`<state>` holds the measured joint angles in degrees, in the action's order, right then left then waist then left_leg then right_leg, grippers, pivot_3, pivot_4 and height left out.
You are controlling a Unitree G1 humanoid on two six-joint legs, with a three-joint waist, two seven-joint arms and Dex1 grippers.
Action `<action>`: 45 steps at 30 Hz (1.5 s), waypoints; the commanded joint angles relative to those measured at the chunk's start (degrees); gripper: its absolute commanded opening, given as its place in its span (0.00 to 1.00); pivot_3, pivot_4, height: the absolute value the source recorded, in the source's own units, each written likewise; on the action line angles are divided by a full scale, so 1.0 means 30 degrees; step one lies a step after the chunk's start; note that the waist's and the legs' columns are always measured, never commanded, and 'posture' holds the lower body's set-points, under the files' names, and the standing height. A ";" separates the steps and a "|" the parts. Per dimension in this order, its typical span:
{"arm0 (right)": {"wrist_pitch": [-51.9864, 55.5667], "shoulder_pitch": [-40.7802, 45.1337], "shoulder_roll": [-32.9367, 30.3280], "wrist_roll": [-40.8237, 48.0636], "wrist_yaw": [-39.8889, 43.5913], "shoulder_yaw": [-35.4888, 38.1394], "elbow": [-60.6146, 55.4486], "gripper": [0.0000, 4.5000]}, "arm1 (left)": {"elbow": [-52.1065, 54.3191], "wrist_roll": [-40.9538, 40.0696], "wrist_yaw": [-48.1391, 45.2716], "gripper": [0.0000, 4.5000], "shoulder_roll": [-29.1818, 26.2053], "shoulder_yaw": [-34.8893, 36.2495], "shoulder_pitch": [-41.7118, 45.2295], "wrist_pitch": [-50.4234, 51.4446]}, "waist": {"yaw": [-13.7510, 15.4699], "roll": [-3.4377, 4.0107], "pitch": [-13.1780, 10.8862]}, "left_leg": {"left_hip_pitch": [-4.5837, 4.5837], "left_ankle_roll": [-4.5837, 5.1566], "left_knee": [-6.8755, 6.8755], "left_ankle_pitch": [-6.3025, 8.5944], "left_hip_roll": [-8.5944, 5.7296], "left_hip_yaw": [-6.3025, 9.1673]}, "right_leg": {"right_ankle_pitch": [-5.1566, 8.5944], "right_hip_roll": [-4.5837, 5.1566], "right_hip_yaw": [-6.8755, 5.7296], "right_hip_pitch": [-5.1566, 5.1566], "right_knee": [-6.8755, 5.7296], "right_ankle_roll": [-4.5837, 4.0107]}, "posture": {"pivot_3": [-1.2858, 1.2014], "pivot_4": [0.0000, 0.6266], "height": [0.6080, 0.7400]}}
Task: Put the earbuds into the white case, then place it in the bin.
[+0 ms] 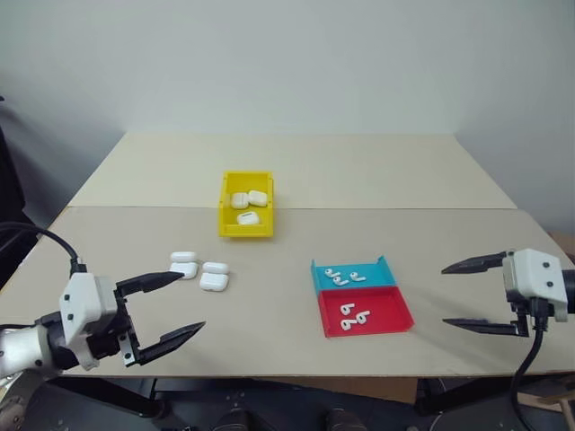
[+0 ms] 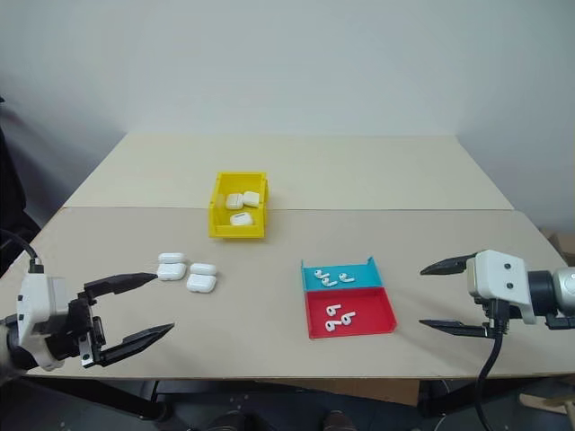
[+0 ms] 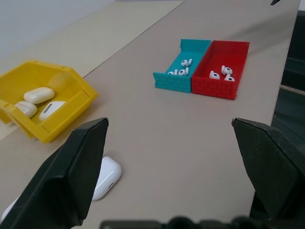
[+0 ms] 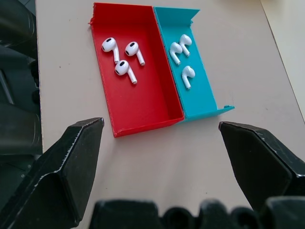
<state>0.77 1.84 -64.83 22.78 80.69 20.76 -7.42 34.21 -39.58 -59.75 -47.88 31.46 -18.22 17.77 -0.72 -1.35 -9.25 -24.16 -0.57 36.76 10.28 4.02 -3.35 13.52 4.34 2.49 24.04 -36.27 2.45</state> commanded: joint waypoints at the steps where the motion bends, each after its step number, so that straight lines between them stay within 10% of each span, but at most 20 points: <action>1: 0.0111 0.0491 -0.0177 0.0135 -0.0278 0.0238 -0.0094 0.99 | 0.0498 0.0068 0.0095 1.00 -0.0269 0.0225 -0.0076 0.0185 | -0.0010 0.0001 0.0000 | 0.0000 0.0000 0.0000 0.0000 0.0000 0.0001 | 0.0000 0.0000 0.0000 0.0002 0.0001 0.0000 | 0.52 0.24 1.00; 16: 0.0182 0.1307 -0.0073 -0.0006 -0.0542 -0.0691 0.0297 0.99 | 0.3767 0.5694 0.5686 1.00 -0.1064 -0.1244 -0.0439 0.4273 | 0.0024 -0.0002 -0.0001 | 0.0005 -0.0001 0.0000 -0.0001 -0.0002 0.0002 | -0.0003 0.0004 -0.0001 -0.0006 0.0001 0.0003 | 0.52 0.24 1.00; 27: 0.2386 0.0250 -0.0240 0.0411 -0.1072 -0.0348 -0.0986 0.99 | 0.0588 0.4046 1.1096 1.00 -0.3542 -0.7544 1.3896 2.4272 | 0.0088 -0.0032 -0.0018 | -0.0012 0.0001 0.0001 -0.0001 -0.0026 0.0050 | -0.0065 -0.0013 -0.0009 -0.0001 -0.0059 0.0133 | 0.52 0.24 1.00; 34: 0.3455 -0.0243 -0.0159 0.0560 -0.1489 -0.0317 -0.1869 0.99 | -0.5448 0.1353 1.1916 1.00 -0.5540 -1.2096 1.9846 2.4909 | -0.0101 -0.0076 -0.0043 | 0.0003 0.0001 0.0004 -0.0003 -0.0034 0.0059 | -0.0030 -0.0022 0.0008 0.0035 -0.0148 0.0131 | 0.52 0.24 1.00; 45: 0.4263 -0.0132 -0.0122 0.0651 -0.1525 -0.0565 -0.1858 0.99 | -1.5418 -0.5040 1.9334 1.00 -0.3326 -1.4169 2.5200 2.4909 | 0.0034 -0.0108 -0.0062 | -0.0018 0.0001 0.0013 -0.0003 -0.0047 0.0072 | -0.0041 -0.0010 -0.0002 0.0035 -0.0163 0.0094 | 0.52 0.24 1.00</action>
<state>12.90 0.81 -64.79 23.79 76.07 18.23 -12.38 -9.80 -52.25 -4.61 -57.76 -11.13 55.01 92.31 -0.62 -1.67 -9.44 -24.22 -0.57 36.80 10.27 3.88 -3.13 13.39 4.31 2.48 24.15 -36.76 2.74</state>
